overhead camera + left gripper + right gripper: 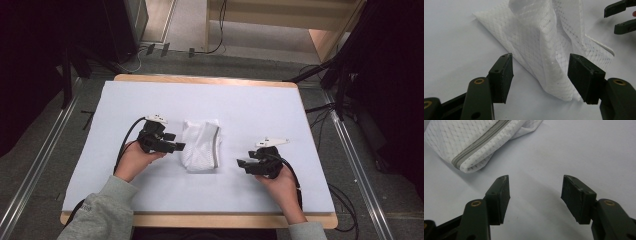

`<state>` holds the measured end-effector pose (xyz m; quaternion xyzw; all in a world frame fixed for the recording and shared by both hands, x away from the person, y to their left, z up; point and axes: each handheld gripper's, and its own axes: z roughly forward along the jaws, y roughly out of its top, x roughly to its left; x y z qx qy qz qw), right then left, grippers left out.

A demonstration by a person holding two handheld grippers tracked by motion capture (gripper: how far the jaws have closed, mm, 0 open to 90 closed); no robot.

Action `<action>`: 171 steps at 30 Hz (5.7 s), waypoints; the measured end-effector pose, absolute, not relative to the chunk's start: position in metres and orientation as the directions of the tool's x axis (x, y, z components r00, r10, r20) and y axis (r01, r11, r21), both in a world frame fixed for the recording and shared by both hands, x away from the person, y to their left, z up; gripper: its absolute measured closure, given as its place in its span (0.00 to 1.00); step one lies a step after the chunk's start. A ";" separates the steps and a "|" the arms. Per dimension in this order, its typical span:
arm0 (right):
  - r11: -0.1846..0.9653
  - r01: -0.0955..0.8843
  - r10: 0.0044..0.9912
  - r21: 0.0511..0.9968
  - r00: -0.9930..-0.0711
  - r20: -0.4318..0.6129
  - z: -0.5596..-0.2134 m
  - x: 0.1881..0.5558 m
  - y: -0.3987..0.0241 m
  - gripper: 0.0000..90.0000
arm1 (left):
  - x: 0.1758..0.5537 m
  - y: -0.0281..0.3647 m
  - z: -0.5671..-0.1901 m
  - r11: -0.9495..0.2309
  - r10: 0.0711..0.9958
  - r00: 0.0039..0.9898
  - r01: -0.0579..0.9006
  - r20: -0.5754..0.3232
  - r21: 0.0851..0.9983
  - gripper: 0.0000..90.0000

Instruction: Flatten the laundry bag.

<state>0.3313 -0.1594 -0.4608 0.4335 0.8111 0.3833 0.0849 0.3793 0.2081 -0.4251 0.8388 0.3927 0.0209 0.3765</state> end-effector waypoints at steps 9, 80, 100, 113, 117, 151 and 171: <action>0.329 0.629 0.761 0.704 -0.618 0.196 -0.460 0.329 -0.154 0.47 | 0.386 0.203 -0.429 -0.392 0.682 0.679 0.654 -0.273 0.647 0.43; 0.331 0.601 0.654 0.727 -0.702 0.283 -0.444 0.351 -0.099 0.86 | 0.381 0.228 -0.419 -0.312 0.696 0.647 0.663 -0.312 0.681 1.00; 0.299 0.579 0.668 0.758 -0.694 0.267 -0.422 0.354 -0.117 0.95 | 0.382 0.239 -0.421 -0.252 0.698 0.626 0.668 -0.347 0.700 0.81; 0.210 0.675 0.773 0.707 -0.557 0.303 -0.438 0.383 -0.166 0.94 | 0.382 0.236 -0.426 -0.262 0.705 0.629 0.660 -0.327 0.704 0.65; 0.203 0.699 0.796 0.686 -0.526 0.300 -0.446 0.389 -0.174 0.94 | 0.382 0.233 -0.428 -0.279 0.706 0.634 0.658 -0.315 0.699 0.62; 0.349 0.587 0.699 0.731 -0.682 0.214 -0.415 0.330 -0.138 0.70 | 0.379 0.223 -0.425 -0.317 0.677 0.670 0.640 -0.306 0.700 0.53; 0.430 0.587 0.677 0.687 -0.712 0.185 -0.451 0.374 -0.095 0.41 | 0.365 0.237 -0.425 -0.310 0.691 0.658 0.643 -0.298 0.701 0.52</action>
